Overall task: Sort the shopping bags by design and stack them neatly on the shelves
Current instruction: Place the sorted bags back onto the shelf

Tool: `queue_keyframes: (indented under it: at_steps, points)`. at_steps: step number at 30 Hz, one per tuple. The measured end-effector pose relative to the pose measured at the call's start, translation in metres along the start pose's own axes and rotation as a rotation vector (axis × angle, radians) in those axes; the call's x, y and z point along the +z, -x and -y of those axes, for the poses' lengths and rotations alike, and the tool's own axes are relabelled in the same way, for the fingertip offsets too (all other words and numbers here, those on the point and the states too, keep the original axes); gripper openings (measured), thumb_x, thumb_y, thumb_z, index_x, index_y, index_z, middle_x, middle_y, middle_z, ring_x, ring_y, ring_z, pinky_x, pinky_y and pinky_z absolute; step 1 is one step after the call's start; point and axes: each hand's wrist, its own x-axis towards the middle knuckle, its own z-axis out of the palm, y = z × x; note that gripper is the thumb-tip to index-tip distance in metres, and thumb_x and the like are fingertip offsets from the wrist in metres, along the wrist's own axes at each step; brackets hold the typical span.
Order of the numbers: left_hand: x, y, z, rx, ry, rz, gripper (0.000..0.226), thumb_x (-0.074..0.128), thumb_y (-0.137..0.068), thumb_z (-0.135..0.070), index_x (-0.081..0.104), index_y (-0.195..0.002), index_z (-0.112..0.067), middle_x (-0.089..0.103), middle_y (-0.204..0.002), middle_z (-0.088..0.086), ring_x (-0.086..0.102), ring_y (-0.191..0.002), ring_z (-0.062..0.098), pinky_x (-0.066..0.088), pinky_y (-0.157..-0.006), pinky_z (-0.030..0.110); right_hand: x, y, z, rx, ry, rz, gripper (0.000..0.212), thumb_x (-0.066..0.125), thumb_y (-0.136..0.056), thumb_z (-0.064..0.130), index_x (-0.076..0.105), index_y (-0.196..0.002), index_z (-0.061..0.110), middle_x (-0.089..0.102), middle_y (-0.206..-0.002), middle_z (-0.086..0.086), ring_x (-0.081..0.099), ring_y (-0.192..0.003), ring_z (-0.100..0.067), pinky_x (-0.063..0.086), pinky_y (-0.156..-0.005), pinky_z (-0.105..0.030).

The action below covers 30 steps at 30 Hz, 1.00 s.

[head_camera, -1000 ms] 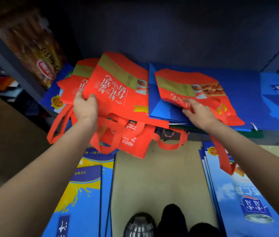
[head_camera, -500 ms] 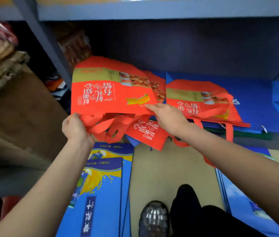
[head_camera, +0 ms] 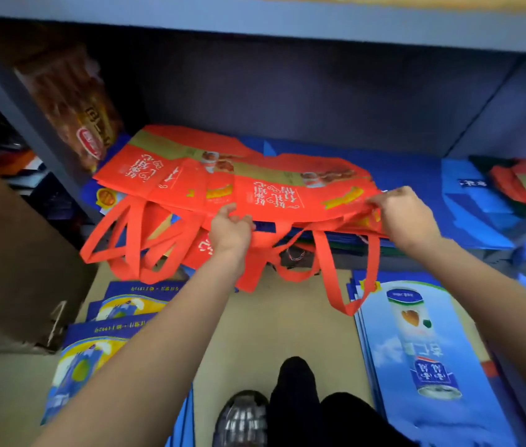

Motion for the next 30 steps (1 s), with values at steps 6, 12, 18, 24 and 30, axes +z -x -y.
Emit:
queue_keyframes:
  at_steps: [6, 12, 18, 24, 30]
  points:
    - [-0.006, -0.018, 0.012, 0.201, -0.631, 0.019, 0.031, 0.047, -0.093, -0.015, 0.059, -0.121, -0.014, 0.062, -0.119, 0.013, 0.054, -0.114, 0.031, 0.04, -0.093, 0.036, 0.04, -0.016, 0.048, -0.193, -0.284, 0.207, 0.064, 0.053, -0.092, 0.04, 0.021, -0.147, 0.034, 0.026, -0.15, -0.009, 0.026, -0.134, -0.035, 0.029, -0.108, -0.049]
    - [-0.054, -0.052, 0.025, 0.612, -1.435, 0.156, 0.059, 0.055, -0.09, -0.031, 0.03, -0.143, -0.026, 0.035, -0.143, 0.002, 0.03, -0.132, 0.024, 0.023, -0.107, 0.04, 0.077, -0.034, 0.089, -0.181, -0.127, 0.352, 0.072, 0.049, -0.087, 0.058, 0.009, -0.145, 0.046, 0.014, -0.155, -0.005, 0.019, -0.138, -0.036, 0.024, -0.108, -0.054]
    - [-0.04, -0.083, 0.025, 0.682, -1.669, 0.33, 0.071, 0.055, -0.091, -0.031, 0.014, -0.148, -0.021, 0.015, -0.155, 0.005, 0.013, -0.143, 0.023, 0.015, -0.114, 0.039, 0.098, -0.02, 0.064, -0.094, -0.069, 0.303, 0.071, 0.043, -0.089, 0.058, 0.006, -0.147, 0.041, 0.011, -0.155, 0.0, 0.013, -0.14, -0.035, 0.022, -0.11, -0.055]
    - [-0.044, -0.095, 0.006, 0.535, -1.295, 0.429, 0.047, 0.047, -0.097, -0.026, 0.037, -0.143, -0.021, 0.047, -0.14, 0.014, 0.043, -0.128, 0.032, 0.035, -0.102, 0.035, 0.094, -0.022, 0.06, -0.136, -0.168, 0.394, 0.088, 0.053, -0.077, 0.068, 0.003, -0.146, 0.045, 0.005, -0.157, -0.002, 0.006, -0.142, -0.036, 0.015, -0.111, -0.058]
    - [-0.039, -0.069, -0.013, 0.724, -0.903, -0.06, 0.032, 0.04, -0.1, -0.02, 0.055, -0.128, -0.019, 0.064, -0.112, 0.023, 0.057, -0.103, 0.043, 0.041, -0.085, 0.044, 0.082, -0.021, 0.057, -0.106, -0.316, 0.493, 0.098, 0.059, -0.07, 0.069, 0.003, -0.146, 0.044, -0.004, -0.158, -0.002, -0.005, -0.144, -0.034, 0.005, -0.112, -0.055]
